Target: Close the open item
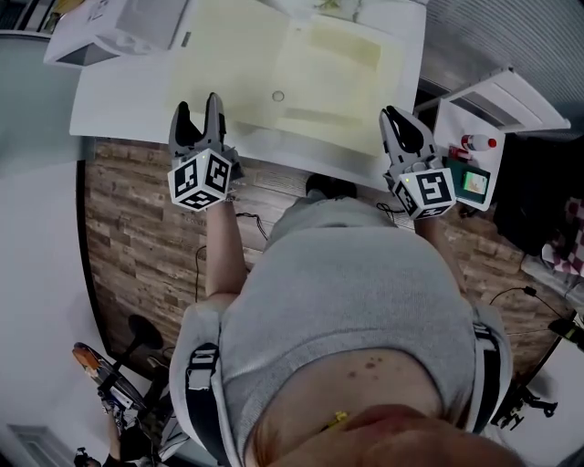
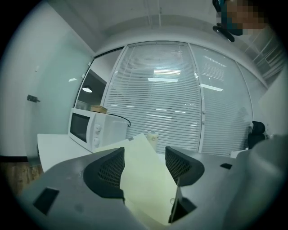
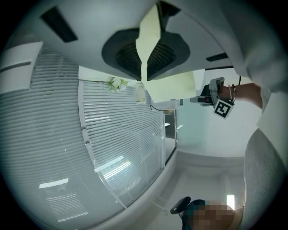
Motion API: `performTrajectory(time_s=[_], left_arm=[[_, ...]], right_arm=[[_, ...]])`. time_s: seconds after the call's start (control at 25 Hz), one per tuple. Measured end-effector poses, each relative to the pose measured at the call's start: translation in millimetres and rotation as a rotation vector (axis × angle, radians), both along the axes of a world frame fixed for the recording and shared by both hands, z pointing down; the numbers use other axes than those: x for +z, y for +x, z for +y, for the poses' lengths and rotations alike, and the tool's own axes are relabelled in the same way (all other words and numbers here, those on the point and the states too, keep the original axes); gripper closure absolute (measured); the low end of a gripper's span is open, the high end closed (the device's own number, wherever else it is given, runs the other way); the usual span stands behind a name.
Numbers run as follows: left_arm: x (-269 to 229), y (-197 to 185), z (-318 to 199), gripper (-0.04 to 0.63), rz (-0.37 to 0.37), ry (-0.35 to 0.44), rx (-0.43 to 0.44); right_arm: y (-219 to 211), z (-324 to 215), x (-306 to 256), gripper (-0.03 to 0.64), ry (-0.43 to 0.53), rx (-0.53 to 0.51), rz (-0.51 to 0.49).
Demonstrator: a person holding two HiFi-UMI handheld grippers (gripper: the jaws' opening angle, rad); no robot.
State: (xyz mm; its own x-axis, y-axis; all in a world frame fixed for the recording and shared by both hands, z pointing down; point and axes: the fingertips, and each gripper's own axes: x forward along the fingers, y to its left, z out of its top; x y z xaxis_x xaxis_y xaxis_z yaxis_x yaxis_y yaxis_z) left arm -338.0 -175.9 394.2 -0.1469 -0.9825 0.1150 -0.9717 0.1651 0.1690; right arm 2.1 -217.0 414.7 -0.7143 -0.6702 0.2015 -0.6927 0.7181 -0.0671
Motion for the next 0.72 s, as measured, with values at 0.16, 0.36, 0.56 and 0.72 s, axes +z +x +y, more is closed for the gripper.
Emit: performTrajectory(time_s=[0.16,0.36,0.56,0.72], left_arm=[[5.1,-20.8,10.0,0.325,0.003,-0.004,-0.082],[14.2,-44.4,19.2,0.319,0.024,-0.014,-0.165],[26.2,-56.6,15.3,0.319,0.075,-0.040,-0.172],[39.7,-57.3,5.6,0.319,0.089,-0.068,-0.142]], right_arm=[[6.0,-1.6,6.4,0.540,-0.001,0.015,0.020],[14.9,-6.1,14.4,0.540,-0.014,0.037,0.031],[22.1,-8.4,22.8,0.540,-0.033,0.058,0.036],[26.6,-8.9,28.2,0.540,-0.043,0.073,0.043]])
